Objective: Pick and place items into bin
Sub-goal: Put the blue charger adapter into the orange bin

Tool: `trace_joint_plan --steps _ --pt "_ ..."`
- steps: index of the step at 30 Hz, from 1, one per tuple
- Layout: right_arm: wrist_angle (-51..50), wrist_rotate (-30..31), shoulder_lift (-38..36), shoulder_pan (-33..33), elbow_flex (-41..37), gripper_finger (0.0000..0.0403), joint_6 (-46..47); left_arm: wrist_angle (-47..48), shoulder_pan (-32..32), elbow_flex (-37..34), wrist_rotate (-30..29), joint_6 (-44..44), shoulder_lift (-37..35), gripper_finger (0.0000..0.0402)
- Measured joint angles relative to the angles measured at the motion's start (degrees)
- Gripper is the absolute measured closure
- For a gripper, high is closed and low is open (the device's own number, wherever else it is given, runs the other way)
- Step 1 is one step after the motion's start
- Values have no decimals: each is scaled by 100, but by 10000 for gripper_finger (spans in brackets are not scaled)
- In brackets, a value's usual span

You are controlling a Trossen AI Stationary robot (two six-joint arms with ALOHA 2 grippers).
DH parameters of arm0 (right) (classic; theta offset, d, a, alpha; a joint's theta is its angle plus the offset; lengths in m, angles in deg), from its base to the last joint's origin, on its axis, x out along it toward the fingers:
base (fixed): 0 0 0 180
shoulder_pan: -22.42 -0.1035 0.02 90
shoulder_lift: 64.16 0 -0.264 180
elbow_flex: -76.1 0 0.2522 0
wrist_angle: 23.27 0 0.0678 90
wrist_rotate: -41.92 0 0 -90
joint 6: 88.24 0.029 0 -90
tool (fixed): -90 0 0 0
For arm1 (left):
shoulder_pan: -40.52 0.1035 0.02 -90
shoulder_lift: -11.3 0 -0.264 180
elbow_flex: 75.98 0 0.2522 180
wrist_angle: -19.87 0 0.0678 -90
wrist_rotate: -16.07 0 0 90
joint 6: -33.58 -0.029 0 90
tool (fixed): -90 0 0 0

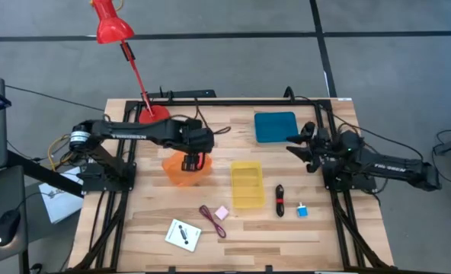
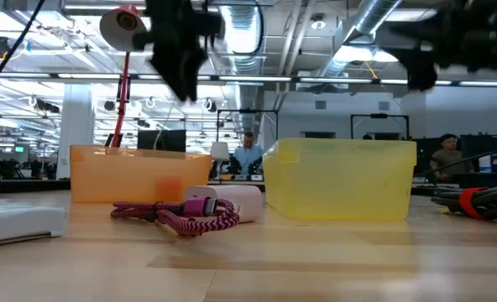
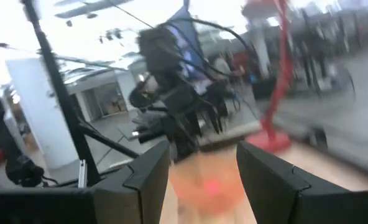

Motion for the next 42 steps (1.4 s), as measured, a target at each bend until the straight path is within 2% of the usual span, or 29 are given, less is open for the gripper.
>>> trace_joint_plan --steps 4,8,13,16,19,23,27,33,36,42 --pt "-1054 145 85 -401 909 229 -617 218 0 668 -462 -96 -235 145" --pt "-2845 1068 664 -952 2033 235 -284 280 0 986 -1067 -22 -655 145" --pt "-4055 2525 1802 -1668 3190 236 -102 255 0 908 -1530 393 -1407 145" --pt "-4723 2830 2458 -1986 3720 236 488 290 0 710 -1526 699 -1826 145" --pt "-5387 2480 3097 -2333 4129 236 1538 273 0 442 -1466 854 -2213 145" --pt "-6101 1155 3896 -2874 4503 239 2840 236 0 -40 -1454 963 -2621 145" --pt "-6399 182 4632 -3465 4564 250 4670 99 0 -614 -1472 963 -2933 145" --pt "-6872 -714 5643 -4207 4568 280 6758 -229 0 -1369 -1440 804 -3117 145" --pt "-7172 -1019 6038 -4422 4568 292 7167 -263 0 -1540 -1435 802 -3100 145" --pt "-7596 -1122 6608 -4499 4569 285 7137 -486 0 -1720 -1431 772 -3100 145"
